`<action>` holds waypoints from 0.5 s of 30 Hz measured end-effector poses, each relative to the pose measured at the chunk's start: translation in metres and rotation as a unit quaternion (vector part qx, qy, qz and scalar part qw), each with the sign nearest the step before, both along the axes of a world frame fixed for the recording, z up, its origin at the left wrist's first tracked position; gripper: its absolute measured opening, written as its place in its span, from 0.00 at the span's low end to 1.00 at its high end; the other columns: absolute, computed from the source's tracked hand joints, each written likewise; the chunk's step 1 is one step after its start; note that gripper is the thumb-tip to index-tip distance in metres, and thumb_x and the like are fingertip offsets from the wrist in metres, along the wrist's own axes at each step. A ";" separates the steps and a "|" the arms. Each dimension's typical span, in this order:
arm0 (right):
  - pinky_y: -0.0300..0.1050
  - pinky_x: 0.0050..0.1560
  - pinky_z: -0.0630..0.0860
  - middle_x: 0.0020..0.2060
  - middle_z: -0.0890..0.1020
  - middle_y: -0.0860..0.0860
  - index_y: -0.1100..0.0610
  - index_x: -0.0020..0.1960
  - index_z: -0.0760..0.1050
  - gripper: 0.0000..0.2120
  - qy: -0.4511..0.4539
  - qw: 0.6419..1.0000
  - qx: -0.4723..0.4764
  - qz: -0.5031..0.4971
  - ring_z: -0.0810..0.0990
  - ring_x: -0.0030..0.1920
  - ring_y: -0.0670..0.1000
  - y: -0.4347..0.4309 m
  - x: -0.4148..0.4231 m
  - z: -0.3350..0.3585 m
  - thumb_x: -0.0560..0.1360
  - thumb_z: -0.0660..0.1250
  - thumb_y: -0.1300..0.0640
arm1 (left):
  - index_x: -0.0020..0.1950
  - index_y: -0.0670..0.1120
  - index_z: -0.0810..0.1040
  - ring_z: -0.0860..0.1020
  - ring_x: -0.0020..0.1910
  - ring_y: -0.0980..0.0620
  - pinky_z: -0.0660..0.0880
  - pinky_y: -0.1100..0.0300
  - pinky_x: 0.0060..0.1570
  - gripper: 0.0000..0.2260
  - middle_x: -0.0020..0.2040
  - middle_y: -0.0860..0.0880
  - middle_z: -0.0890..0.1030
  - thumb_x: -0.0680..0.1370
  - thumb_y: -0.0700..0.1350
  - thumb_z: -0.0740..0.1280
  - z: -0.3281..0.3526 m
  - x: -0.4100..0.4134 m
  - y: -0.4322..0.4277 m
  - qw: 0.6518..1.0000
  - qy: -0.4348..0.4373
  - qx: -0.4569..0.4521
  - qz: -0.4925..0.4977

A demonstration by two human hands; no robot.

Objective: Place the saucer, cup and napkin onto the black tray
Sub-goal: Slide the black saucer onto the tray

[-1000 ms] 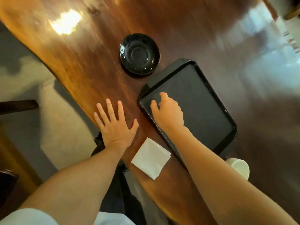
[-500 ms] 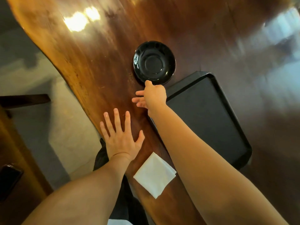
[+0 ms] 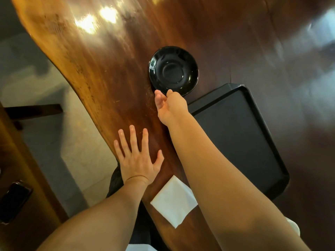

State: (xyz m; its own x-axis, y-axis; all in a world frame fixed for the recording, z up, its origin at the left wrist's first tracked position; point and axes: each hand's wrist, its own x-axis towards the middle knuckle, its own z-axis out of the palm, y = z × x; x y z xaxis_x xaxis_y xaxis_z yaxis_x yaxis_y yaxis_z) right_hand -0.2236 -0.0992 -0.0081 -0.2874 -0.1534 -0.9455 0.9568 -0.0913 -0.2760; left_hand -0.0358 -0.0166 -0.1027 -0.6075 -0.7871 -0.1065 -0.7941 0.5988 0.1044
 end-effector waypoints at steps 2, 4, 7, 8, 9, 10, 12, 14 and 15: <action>0.36 0.22 0.75 0.40 0.83 0.60 0.60 0.66 0.72 0.14 -0.001 0.999 0.033 0.011 0.82 0.30 0.50 0.002 -0.002 0.000 0.80 0.63 0.62 | 0.82 0.48 0.64 0.56 0.81 0.30 0.45 0.35 0.79 0.38 0.83 0.37 0.61 0.77 0.68 0.56 0.000 0.001 -0.001 1.000 0.001 0.001 -0.001; 0.36 0.22 0.75 0.38 0.82 0.60 0.60 0.64 0.73 0.13 0.009 0.999 0.031 0.035 0.81 0.26 0.48 0.005 0.002 0.008 0.80 0.63 0.63 | 0.82 0.48 0.64 0.57 0.81 0.30 0.45 0.35 0.79 0.38 0.83 0.37 0.61 0.77 0.67 0.56 0.000 0.001 -0.001 1.000 0.002 0.002 -0.001; 0.36 0.23 0.76 0.38 0.83 0.59 0.59 0.64 0.73 0.13 0.010 0.998 0.038 0.043 0.81 0.28 0.48 0.014 0.002 0.011 0.80 0.63 0.61 | 0.82 0.49 0.63 0.57 0.81 0.30 0.45 0.35 0.79 0.38 0.83 0.37 0.61 0.77 0.68 0.55 -0.001 0.001 -0.001 1.000 0.001 0.001 0.000; 0.36 0.24 0.77 0.38 0.83 0.59 0.59 0.66 0.72 0.14 0.017 0.998 0.033 0.048 0.81 0.27 0.47 0.018 0.004 0.014 0.80 0.63 0.61 | 0.82 0.49 0.62 0.57 0.81 0.30 0.45 0.35 0.79 0.37 0.83 0.37 0.61 0.77 0.68 0.55 -0.001 0.001 -0.001 1.000 -0.001 0.001 0.000; 0.36 0.25 0.77 0.39 0.83 0.59 0.59 0.68 0.71 0.16 0.022 0.998 0.029 0.048 0.80 0.27 0.47 0.023 0.003 0.016 0.80 0.63 0.60 | 0.82 0.49 0.62 0.57 0.81 0.30 0.45 0.35 0.79 0.37 0.83 0.37 0.61 0.77 0.68 0.55 -0.001 0.001 -0.001 1.000 -0.002 0.001 0.000; 0.36 0.25 0.78 0.41 0.83 0.59 0.58 0.70 0.69 0.18 0.029 0.998 0.024 0.046 0.79 0.27 0.47 0.027 0.002 0.017 0.80 0.63 0.60 | 0.81 0.49 0.63 0.57 0.81 0.30 0.45 0.35 0.79 0.37 0.83 0.37 0.61 0.77 0.68 0.55 -0.001 0.000 -0.001 1.000 -0.003 0.002 0.001; 0.36 0.26 0.78 0.42 0.83 0.59 0.59 0.72 0.67 0.20 0.043 0.998 0.019 0.040 0.78 0.27 0.47 0.038 -0.001 0.022 0.81 0.63 0.59 | 0.81 0.48 0.63 0.57 0.81 0.30 0.45 0.35 0.79 0.37 0.82 0.37 0.61 0.77 0.68 0.54 -0.001 0.000 -0.001 1.000 -0.005 0.003 0.002; 0.35 0.25 0.78 0.39 0.82 0.58 0.61 0.72 0.66 0.20 0.057 0.998 0.013 0.035 0.77 0.28 0.47 0.053 -0.004 0.025 0.81 0.62 0.59 | 0.82 0.48 0.63 0.56 0.81 0.30 0.45 0.35 0.79 0.38 0.83 0.37 0.61 0.77 0.68 0.54 -0.001 0.001 0.000 1.000 -0.008 0.007 0.003; 0.35 0.25 0.77 0.37 0.82 0.58 0.61 0.72 0.66 0.20 0.065 0.997 0.007 0.033 0.77 0.27 0.47 0.061 -0.006 0.027 0.81 0.61 0.59 | 0.82 0.48 0.62 0.56 0.81 0.30 0.46 0.35 0.79 0.38 0.83 0.37 0.61 0.77 0.68 0.54 -0.001 0.001 0.000 1.000 -0.010 0.009 0.004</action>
